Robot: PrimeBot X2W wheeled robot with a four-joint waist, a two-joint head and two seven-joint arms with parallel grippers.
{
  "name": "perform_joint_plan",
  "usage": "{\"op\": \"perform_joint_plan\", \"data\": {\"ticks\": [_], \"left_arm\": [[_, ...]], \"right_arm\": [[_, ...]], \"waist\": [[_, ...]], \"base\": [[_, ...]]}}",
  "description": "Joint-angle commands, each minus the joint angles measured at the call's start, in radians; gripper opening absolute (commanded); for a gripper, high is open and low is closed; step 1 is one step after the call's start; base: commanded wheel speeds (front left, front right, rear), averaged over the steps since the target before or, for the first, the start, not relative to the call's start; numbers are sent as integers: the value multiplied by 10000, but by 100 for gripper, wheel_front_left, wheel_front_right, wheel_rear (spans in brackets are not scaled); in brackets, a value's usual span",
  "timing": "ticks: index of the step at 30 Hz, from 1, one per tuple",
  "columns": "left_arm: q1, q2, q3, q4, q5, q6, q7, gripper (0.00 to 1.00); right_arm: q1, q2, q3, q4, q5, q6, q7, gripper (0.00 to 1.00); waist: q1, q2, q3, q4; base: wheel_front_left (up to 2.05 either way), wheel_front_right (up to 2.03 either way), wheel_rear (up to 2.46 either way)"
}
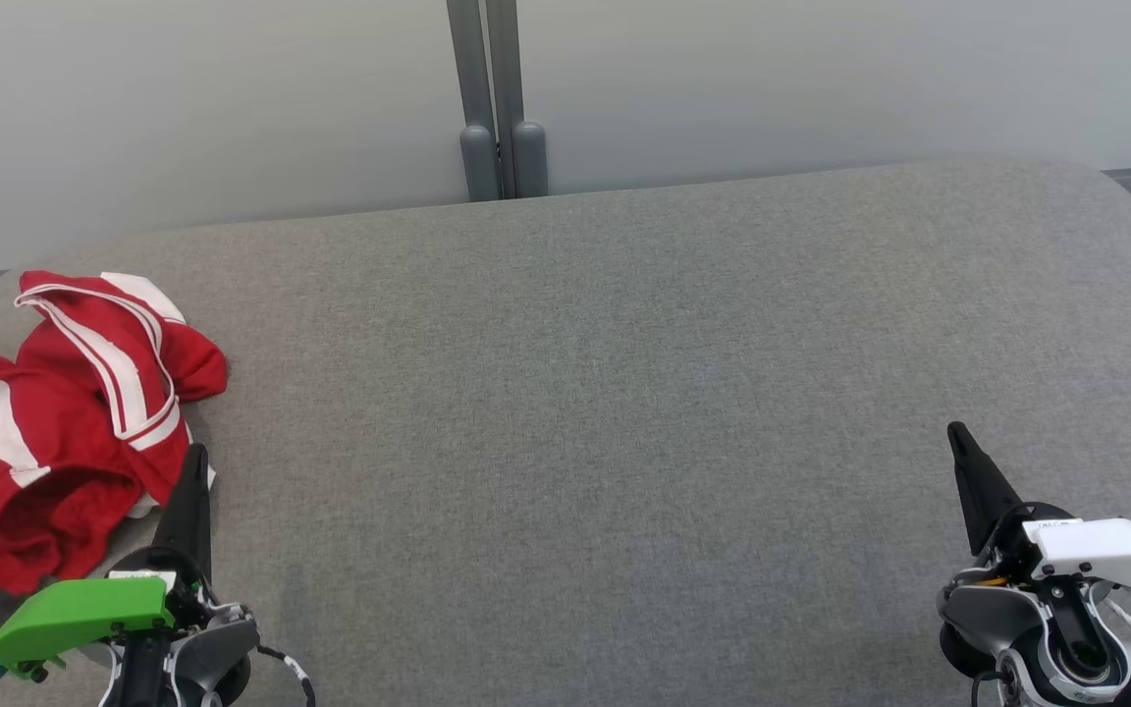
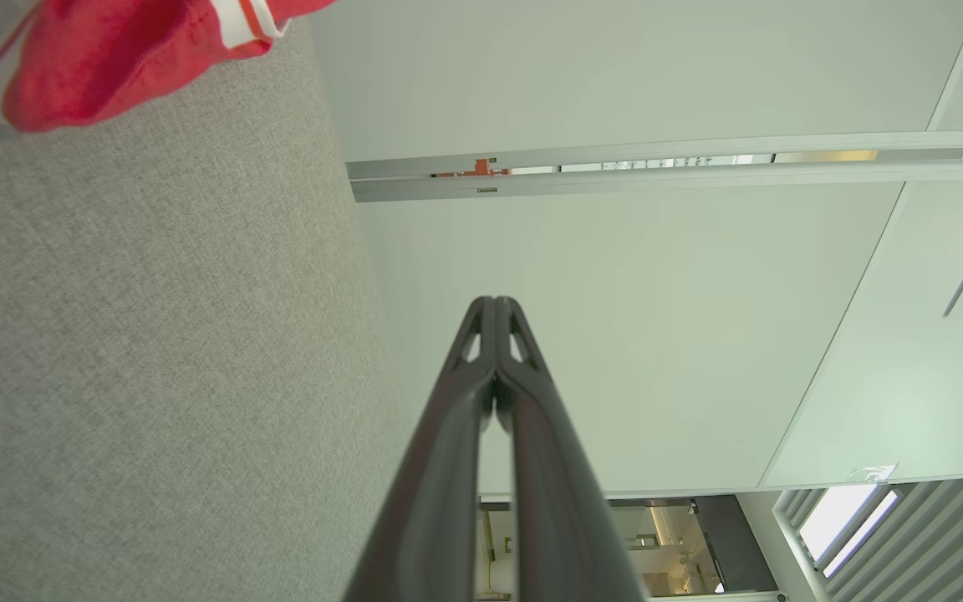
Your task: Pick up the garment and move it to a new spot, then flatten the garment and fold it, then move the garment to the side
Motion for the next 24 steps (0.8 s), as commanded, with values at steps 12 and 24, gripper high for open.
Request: {"op": "perform_joint_plan", "data": {"ticks": [12, 24], "left_arm": [[-123, 8, 16, -12, -8, 10, 34, 0], [-123, 8, 16, -13, -8, 8, 34, 0]], "right_arm": [[-114, -11, -14, -31, 50, 8, 48, 0], [-114, -11, -14, -31, 50, 8, 48, 0]], "waist": [[0, -1, 0, 0], [0, -1, 0, 0]], "base": [[0, 0, 0], [0, 0, 0]]}}
